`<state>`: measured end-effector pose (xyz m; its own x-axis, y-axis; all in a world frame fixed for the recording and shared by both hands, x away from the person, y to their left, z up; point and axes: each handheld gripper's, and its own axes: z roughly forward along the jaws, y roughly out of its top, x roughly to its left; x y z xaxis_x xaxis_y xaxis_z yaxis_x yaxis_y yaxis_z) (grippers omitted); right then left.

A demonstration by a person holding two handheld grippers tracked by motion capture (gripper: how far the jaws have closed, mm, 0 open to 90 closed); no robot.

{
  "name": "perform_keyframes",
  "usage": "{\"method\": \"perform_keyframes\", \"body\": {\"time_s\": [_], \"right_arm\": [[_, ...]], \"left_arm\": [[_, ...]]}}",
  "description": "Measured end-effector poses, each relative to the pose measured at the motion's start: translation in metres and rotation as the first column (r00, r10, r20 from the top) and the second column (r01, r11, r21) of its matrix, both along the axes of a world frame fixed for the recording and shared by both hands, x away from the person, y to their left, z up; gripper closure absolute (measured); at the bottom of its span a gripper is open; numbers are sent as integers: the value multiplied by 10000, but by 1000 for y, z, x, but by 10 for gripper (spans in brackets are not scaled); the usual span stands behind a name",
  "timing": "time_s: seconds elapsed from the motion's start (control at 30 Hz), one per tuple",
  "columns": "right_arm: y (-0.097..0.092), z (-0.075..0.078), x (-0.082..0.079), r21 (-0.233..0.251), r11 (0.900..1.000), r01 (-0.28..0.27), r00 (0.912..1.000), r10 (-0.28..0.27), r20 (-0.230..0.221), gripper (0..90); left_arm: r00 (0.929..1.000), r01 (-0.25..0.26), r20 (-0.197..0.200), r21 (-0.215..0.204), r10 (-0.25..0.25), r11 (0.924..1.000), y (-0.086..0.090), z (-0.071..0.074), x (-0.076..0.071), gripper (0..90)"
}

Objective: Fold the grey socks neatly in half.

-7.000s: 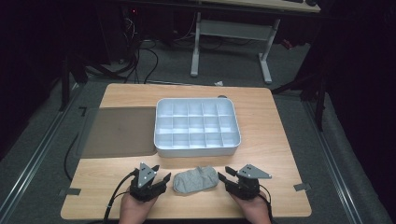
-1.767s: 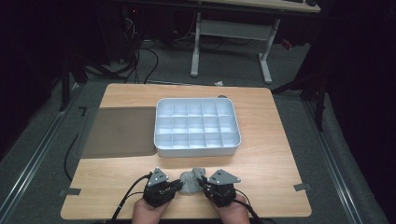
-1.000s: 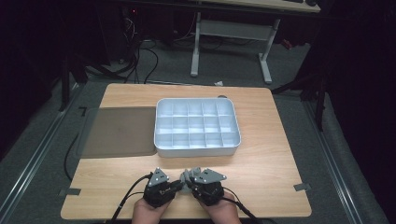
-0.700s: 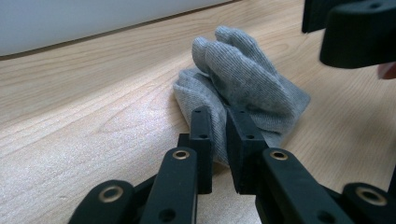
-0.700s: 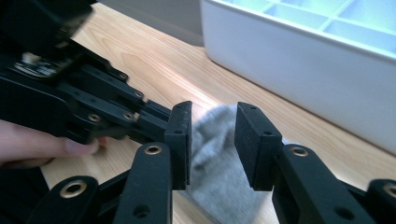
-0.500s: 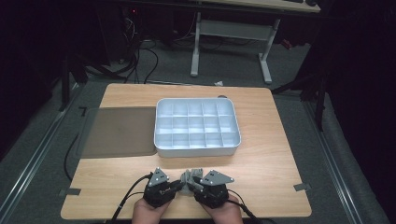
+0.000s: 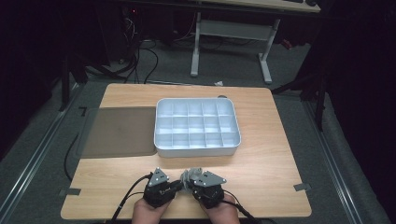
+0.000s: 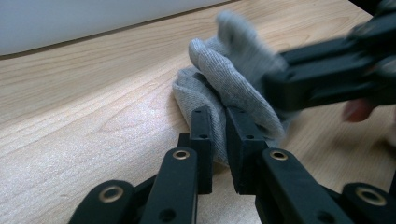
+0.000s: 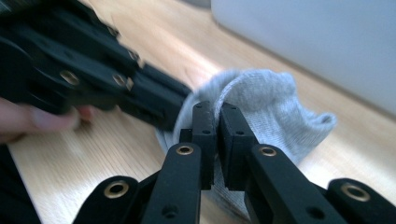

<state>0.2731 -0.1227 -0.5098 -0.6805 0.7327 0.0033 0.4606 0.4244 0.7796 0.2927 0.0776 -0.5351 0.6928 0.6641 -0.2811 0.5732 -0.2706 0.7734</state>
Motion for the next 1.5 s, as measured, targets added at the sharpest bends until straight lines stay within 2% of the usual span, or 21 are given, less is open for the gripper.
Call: {"method": "perform_keyframes", "body": {"time_s": [0.1,0.13,0.27,0.53,0.7,0.77,0.9,1.0,1.07,1.13,1.17,1.23,1.3,1.4,1.5], "right_arm": [[0,8,-5,297,9994,-157,9991,145,398,863],[0,8,-7,340,9992,-198,9991,185,386,862],[1,-3,-6,148,9995,-269,9996,270,-63,862],[5,-9,-5,75,9992,-402,9989,403,-249,862],[6,-2,-8,290,9985,-466,9989,463,90,863],[8,-6,-8,81,9982,-601,9982,602,-40,863],[9,-14,-5,-27,9977,-680,9969,678,-401,863],[10,-15,-5,-116,9974,-706,9967,701,-403,864],[10,-15,-5,-152,9973,-723,9967,717,-393,864],[11,-15,-4,-157,9970,-757,9964,750,-402,865],[11,-15,-4,-174,9969,-771,9962,763,-413,864],[12,-16,-4,-156,9967,-796,9961,789,-404,864],[13,-16,-3,-168,9965,-824,9960,818,-367,865],[13,-16,-4,-182,9961,-860,9957,853,-360,864],[13,-16,-4,-175,9962,-850,9959,844,-323,863]], "left_arm": [[10000,-16,-11,14,16,10000,0,0,0,813],[10000,-26,-11,24,26,10000,0,0,0,813],[10000,-38,-8,63,38,10000,0,0,0,814],[9999,-118,-67,106,118,9999,0,0,1,822],[9999,-145,-86,152,147,9998,-1,0,1,827],[9998,-147,-95,170,149,9997,-1,0,1,829],[9998,-160,-139,122,162,9998,0,-1,1,827],[9995,-216,-215,-101,214,9997,3,0,2,805],[9995,-308,-130,-349,304,9989,6,2,2,788],[9981,-486,347,-511,504,9975,11,9,0,786],[9972,-478,536,-727,517,9962,12,14,-1,811],[9955,-262,876,-1003,351,9946,10,23,-3,859],[9931,88,1174,-1048,36,9945,2,31,-5,881],[9948,375,980,-1007,-276,9942,-11,27,-1,886],[9973,284,698,-577,-244,9979,-16,17,6,898]]}}
